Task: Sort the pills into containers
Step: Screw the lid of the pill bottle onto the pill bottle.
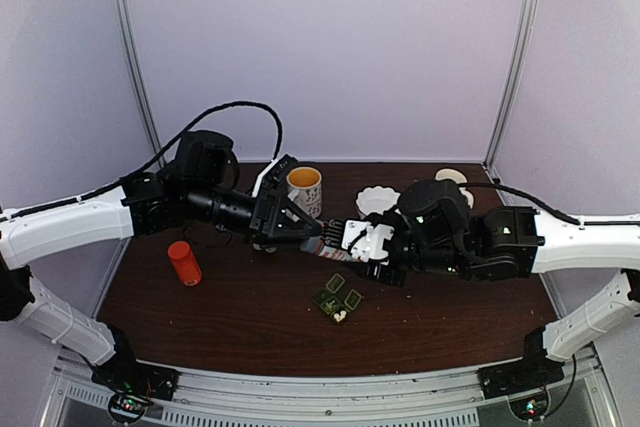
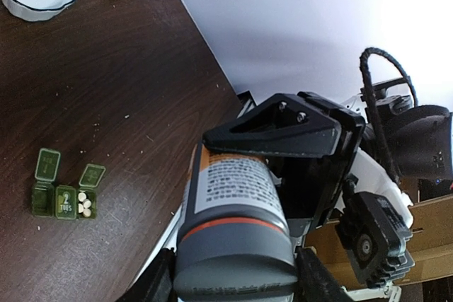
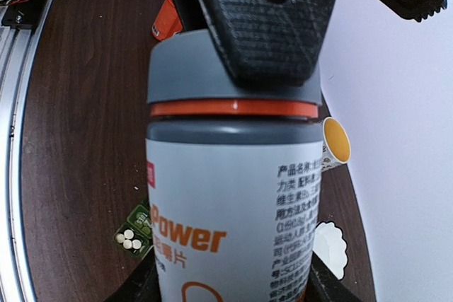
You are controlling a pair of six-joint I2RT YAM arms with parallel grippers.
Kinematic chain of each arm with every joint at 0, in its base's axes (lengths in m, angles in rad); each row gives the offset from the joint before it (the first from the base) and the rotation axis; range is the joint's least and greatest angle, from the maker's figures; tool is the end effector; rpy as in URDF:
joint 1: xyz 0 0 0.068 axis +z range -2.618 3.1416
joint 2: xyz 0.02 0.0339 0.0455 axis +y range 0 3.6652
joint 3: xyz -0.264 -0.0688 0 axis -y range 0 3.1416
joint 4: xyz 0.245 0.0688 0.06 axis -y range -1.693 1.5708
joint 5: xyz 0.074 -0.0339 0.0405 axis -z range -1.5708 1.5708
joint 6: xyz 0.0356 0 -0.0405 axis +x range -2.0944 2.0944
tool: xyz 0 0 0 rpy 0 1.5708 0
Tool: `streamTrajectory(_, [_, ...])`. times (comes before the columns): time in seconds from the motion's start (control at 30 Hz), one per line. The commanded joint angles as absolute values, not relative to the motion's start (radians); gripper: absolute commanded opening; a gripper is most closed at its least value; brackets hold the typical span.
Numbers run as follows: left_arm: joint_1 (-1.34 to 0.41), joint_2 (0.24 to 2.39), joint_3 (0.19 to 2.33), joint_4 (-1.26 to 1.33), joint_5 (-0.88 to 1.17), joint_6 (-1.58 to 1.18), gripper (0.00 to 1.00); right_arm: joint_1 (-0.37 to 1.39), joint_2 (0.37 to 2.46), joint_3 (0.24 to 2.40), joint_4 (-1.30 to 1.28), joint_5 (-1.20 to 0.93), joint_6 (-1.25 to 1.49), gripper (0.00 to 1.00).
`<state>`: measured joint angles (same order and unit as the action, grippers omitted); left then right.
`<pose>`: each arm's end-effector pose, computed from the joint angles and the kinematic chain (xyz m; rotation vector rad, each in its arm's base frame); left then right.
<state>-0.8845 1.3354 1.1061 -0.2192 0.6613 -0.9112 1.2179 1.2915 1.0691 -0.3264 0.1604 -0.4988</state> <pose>0.1749 -0.2480 0.3287 0.4794 2.3755 -1.6711 0.1064 0.2725 0.3148 -1.5422 1.4584 0.2588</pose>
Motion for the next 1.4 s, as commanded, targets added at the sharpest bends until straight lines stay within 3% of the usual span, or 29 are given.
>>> streamTrajectory(0.0, [-0.881,1.331,1.136,-0.234,0.665,-0.876,0.40,1.225,1.298,1.093,-0.327,0.177,-0.490,0.00])
streamTrajectory(0.1, [-0.880,1.332,1.150,-0.278,0.645,-0.852,0.41,1.224,1.309,1.116,-0.349,0.165,-0.482,0.00])
streamTrajectory(0.2, [-0.881,1.336,1.155,-0.290,0.645,-0.845,0.57,1.224,1.320,1.134,-0.365,0.163,-0.476,0.00])
streamTrajectory(0.4, [-0.880,1.335,1.151,-0.292,0.649,-0.841,0.66,1.224,1.330,1.139,-0.365,0.174,-0.474,0.00])
streamTrajectory(0.77, [-0.882,1.337,1.146,-0.290,0.653,-0.838,0.69,1.224,1.342,1.156,-0.376,0.160,-0.463,0.00])
streamTrajectory(1.0, [-0.881,1.339,1.144,-0.282,0.656,-0.841,0.61,1.224,1.342,1.157,-0.377,0.156,-0.464,0.00])
streamTrajectory(1.13, [-0.882,1.334,1.141,-0.280,0.651,-0.840,0.47,1.225,1.342,1.156,-0.379,0.152,-0.462,0.00])
streamTrajectory(1.37, [-0.882,1.326,1.141,-0.282,0.650,-0.803,0.33,1.213,1.354,1.194,-0.435,0.038,-0.428,0.00])
